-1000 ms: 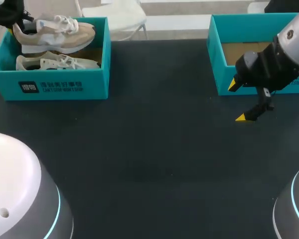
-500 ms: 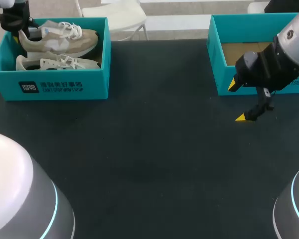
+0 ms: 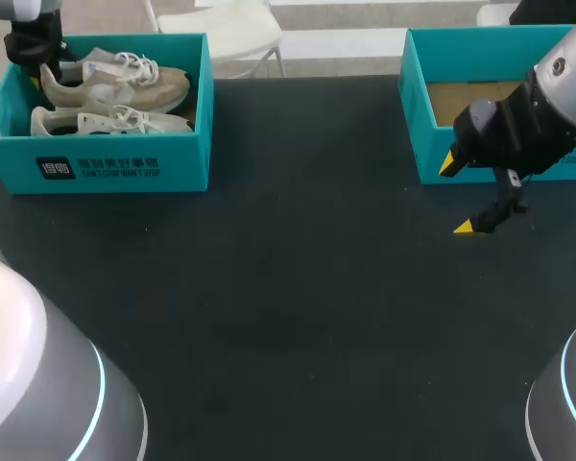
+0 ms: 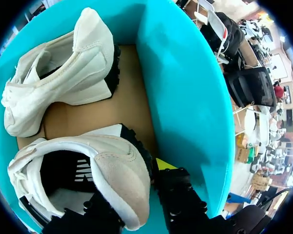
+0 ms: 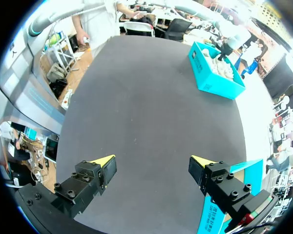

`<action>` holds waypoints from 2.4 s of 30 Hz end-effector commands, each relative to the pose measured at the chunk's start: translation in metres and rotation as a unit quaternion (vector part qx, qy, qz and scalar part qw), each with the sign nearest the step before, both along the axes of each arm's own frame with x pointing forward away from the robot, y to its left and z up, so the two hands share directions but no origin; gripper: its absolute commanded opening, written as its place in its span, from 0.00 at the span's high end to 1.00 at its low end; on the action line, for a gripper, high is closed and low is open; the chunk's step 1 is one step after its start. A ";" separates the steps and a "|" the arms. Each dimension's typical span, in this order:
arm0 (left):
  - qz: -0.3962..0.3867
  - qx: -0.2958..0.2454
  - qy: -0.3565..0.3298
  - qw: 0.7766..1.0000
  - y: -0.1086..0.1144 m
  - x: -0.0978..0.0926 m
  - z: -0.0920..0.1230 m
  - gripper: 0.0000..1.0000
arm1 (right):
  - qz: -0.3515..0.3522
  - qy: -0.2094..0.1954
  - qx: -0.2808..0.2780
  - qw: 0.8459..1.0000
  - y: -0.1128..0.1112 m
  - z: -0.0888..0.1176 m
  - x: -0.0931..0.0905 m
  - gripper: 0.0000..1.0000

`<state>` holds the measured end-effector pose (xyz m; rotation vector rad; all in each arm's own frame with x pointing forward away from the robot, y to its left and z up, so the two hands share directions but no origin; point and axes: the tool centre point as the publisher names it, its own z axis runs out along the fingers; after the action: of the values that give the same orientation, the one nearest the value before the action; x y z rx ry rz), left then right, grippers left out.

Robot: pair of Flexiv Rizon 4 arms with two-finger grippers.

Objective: Take the shoe out of the shoebox, open the shoe tongue, remove and reinsert the insole, then place the shoe into the shoebox

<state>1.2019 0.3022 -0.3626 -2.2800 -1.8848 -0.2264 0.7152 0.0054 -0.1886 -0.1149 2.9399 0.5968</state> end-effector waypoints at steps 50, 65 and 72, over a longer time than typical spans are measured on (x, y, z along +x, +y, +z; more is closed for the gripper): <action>-0.020 -0.110 -0.041 0.993 -0.023 -0.128 0.104 0.52 | 0.000 0.000 -0.001 1.000 0.001 -0.001 0.001 0.00; -0.034 -0.084 -0.042 0.995 -0.020 -0.142 0.100 0.00 | 0.000 0.000 -0.001 1.000 0.001 -0.001 0.001 0.00; -0.039 -0.083 -0.047 0.995 -0.021 -0.141 0.103 0.00 | 0.000 0.000 -0.001 1.000 0.001 -0.001 0.001 0.00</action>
<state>1.0653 0.2810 -0.2597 -2.4838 -1.9189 -0.1699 0.7152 0.0053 -0.1886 -0.1147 2.9399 0.5968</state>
